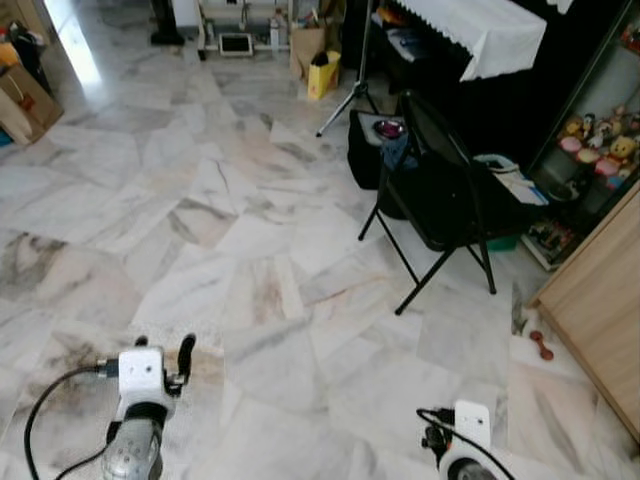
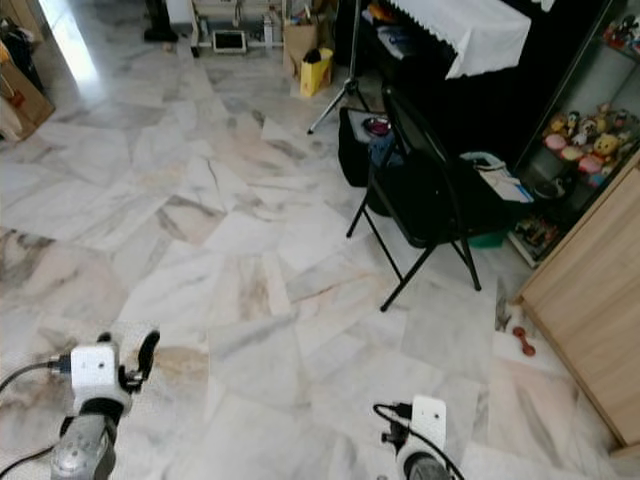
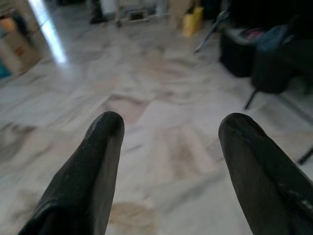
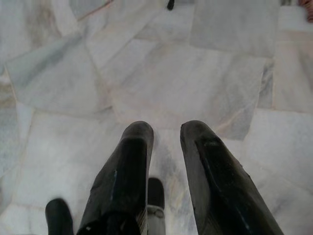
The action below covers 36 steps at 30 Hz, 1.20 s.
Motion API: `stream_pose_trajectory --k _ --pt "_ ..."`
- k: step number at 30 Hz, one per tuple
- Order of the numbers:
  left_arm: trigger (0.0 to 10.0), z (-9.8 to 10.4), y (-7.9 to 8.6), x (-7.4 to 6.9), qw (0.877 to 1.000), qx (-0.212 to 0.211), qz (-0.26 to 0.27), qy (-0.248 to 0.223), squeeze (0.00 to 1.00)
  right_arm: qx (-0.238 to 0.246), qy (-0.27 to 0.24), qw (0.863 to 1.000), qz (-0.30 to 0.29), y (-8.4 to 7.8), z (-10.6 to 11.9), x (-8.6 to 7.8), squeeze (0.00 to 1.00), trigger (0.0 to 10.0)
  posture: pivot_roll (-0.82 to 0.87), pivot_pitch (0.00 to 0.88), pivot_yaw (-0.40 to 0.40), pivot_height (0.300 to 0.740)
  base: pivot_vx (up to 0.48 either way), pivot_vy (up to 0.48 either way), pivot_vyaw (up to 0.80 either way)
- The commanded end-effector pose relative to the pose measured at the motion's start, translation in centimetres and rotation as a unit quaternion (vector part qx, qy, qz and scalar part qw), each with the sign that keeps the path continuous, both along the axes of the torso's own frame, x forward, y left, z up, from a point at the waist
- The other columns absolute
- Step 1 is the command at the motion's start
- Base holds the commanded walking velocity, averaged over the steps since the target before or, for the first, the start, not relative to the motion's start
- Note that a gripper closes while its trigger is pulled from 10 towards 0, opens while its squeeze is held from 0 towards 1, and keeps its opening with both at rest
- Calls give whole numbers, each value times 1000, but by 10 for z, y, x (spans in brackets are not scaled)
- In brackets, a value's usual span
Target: Hang keys on a hook
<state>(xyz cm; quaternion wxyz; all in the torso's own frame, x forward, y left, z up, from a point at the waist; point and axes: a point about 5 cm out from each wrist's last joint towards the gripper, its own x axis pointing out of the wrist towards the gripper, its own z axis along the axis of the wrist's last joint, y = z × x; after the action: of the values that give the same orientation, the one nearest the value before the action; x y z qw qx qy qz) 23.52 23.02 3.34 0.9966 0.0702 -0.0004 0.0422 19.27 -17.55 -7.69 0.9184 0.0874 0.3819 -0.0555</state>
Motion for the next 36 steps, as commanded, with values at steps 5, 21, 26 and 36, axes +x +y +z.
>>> stream_pose_trajectory --k 5,21,26,36 --pt "10000 -1 -19 -22 999 -17 -31 7 0 -24 -29 999 -3 -9 3 0 0 10000 27 35 -117 740 0 0 0" --pt "10000 24 -16 -31 999 -11 -38 11 0 -59 -324 944 14 -37 86 41 0 10000 65 0 -42 740 0 0 0" --pt "10000 41 -20 -39 998 -4 -55 7 0 -37 -338 940 19 -25 95 20 0 10000 57 0 -29 740 0 0 0" --pt "10000 45 -14 -47 999 -13 -35 18 0 -34 -313 949 24 -21 95 2 0 10000 61 0 -38 740 0 0 0"
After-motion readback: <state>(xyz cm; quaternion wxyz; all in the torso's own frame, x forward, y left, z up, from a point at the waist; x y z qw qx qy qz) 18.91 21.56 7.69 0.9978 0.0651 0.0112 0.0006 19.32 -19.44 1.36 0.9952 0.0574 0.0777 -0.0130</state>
